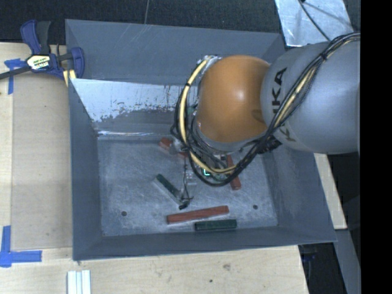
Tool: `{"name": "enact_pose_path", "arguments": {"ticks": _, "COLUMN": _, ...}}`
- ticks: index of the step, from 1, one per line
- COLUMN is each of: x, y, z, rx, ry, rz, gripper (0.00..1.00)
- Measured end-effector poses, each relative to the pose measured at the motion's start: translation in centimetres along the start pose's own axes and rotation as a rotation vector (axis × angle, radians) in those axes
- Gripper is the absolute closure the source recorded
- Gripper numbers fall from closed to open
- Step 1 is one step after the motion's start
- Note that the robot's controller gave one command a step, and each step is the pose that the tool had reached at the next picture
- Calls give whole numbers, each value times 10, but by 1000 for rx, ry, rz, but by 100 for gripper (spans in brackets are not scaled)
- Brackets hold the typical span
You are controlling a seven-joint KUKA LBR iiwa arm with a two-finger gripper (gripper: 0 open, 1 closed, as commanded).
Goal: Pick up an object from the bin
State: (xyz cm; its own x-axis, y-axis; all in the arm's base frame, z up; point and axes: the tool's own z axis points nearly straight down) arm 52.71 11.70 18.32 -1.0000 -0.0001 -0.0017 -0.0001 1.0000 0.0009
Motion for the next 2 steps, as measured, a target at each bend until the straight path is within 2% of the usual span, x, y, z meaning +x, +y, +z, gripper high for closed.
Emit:
{"name": "enact_pose_path", "arguments": {"ticks": 1, "x": 0, "y": 0, "z": 0, "rx": 0, "ry": -1, "rz": 1, "gripper": 0}}
{"name": "enact_pose_path", "arguments": {"ticks": 2, "x": -13, "y": -13, "z": 56, "rx": 0, "ry": -3, "rz": 124, "gripper": 0}}
